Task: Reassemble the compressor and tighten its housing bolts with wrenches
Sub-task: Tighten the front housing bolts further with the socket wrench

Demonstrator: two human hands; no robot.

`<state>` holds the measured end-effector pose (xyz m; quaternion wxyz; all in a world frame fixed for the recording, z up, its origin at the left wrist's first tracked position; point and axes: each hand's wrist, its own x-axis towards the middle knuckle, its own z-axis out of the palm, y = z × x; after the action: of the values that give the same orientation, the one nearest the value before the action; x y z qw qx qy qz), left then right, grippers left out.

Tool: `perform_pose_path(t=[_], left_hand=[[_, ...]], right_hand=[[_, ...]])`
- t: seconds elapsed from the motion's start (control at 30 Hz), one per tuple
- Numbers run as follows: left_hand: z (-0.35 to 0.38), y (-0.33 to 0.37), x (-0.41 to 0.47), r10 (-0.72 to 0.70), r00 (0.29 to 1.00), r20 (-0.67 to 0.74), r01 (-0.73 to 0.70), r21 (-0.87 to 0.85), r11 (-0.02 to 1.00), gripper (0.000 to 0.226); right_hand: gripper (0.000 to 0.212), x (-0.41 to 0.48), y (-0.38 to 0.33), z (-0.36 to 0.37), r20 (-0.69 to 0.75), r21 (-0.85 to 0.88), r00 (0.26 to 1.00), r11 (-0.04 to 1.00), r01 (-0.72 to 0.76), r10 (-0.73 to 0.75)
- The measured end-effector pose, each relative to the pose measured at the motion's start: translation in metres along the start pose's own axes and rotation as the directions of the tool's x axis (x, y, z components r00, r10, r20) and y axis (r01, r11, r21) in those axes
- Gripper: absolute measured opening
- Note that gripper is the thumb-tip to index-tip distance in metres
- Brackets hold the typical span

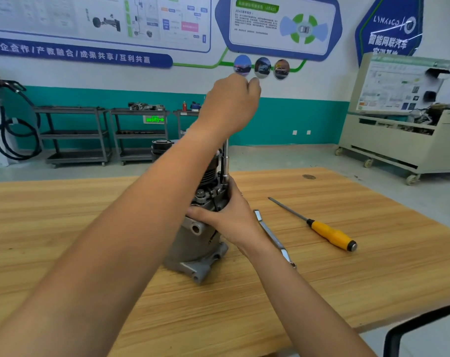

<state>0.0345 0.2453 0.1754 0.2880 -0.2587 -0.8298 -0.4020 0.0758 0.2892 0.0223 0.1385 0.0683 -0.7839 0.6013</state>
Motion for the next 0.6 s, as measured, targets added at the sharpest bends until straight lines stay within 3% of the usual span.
perform_pose_path(t=[0.07, 0.13, 0.3, 0.43, 0.6], left_hand=[[0.009, 0.005, -0.003, -0.064, 0.992, -0.104, 0.071, 0.072, 0.995, 0.044], [0.016, 0.008, -0.004, -0.103, 0.98, -0.169, 0.106, 0.01, 0.994, 0.043], [0.018, -0.001, 0.0, -0.087, 0.973, -0.215, 0.041, -0.207, 0.977, 0.048], [0.01, -0.009, 0.007, -0.12, 0.986, -0.116, 0.072, -0.353, 0.933, 0.048], [-0.008, -0.019, 0.006, -0.052, 0.969, 0.241, 0.196, -0.624, 0.757, 0.05]], right_hand=[[0.085, 0.001, 0.0, 0.002, 0.001, -0.031, 1.0, 0.999, -0.026, 0.026], [0.093, 0.002, -0.002, 0.004, 0.001, -0.08, 0.998, 0.994, -0.069, 0.069], [0.069, 0.001, 0.001, 0.002, -0.009, -0.045, 0.997, 0.996, -0.074, 0.073], [0.066, 0.001, 0.004, 0.001, -0.005, 0.032, 0.999, 0.998, -0.048, 0.048], [0.065, 0.003, 0.006, 0.001, -0.008, 0.034, 0.999, 0.999, -0.043, 0.043]])
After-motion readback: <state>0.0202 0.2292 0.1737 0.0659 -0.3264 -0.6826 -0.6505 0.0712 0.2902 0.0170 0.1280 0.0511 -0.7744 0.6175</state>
